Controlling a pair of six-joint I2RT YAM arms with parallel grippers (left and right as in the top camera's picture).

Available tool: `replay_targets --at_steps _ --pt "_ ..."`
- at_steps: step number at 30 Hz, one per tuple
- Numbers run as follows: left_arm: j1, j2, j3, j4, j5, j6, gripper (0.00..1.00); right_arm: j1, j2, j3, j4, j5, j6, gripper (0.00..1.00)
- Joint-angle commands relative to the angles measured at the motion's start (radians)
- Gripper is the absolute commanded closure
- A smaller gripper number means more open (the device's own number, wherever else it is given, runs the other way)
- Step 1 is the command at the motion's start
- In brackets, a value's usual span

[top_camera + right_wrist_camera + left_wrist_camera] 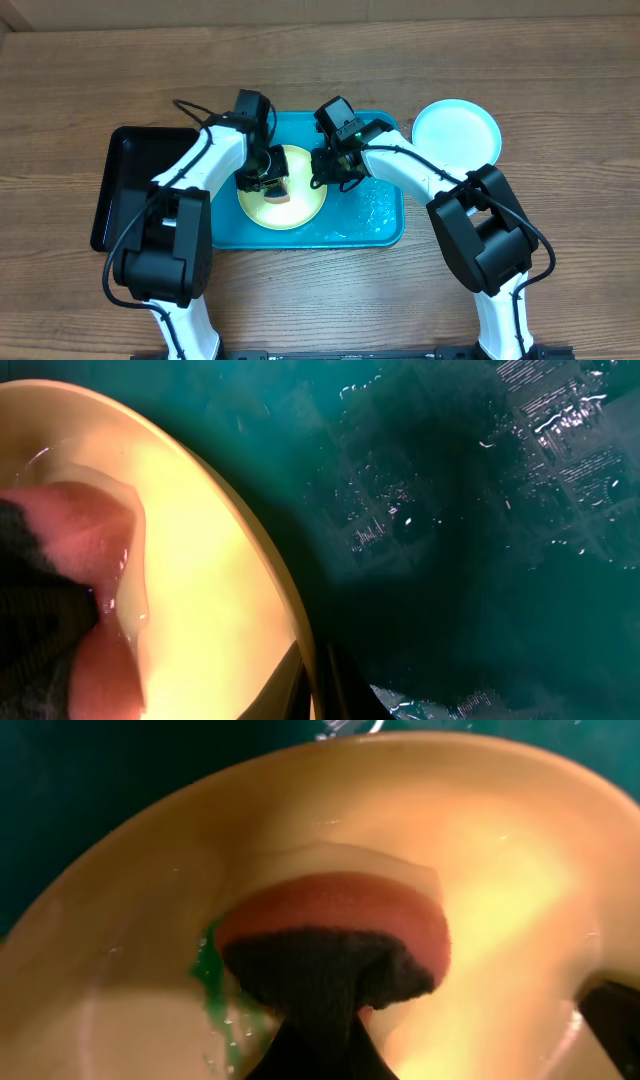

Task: Clean dirty plates on tray and stack at the side
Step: 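Scrub the yellow plate with the sponge in the left gripper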

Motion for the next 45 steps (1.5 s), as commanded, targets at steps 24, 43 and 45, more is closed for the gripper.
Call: replay_targets --at_steps 24,43,45 --pt "0.002 0.061 0.090 -0.030 0.106 0.048 0.96 -0.002 0.016 0.005 0.010 0.035 0.003 0.93" --pt "0.052 0.058 0.365 -0.376 -0.467 0.021 0.96 -0.002 0.016 0.005 -0.011 0.042 0.003 0.95" --pt "0.062 0.057 0.426 -0.413 -0.472 0.021 0.96 -0.002 0.016 0.005 -0.018 0.042 0.003 0.96"
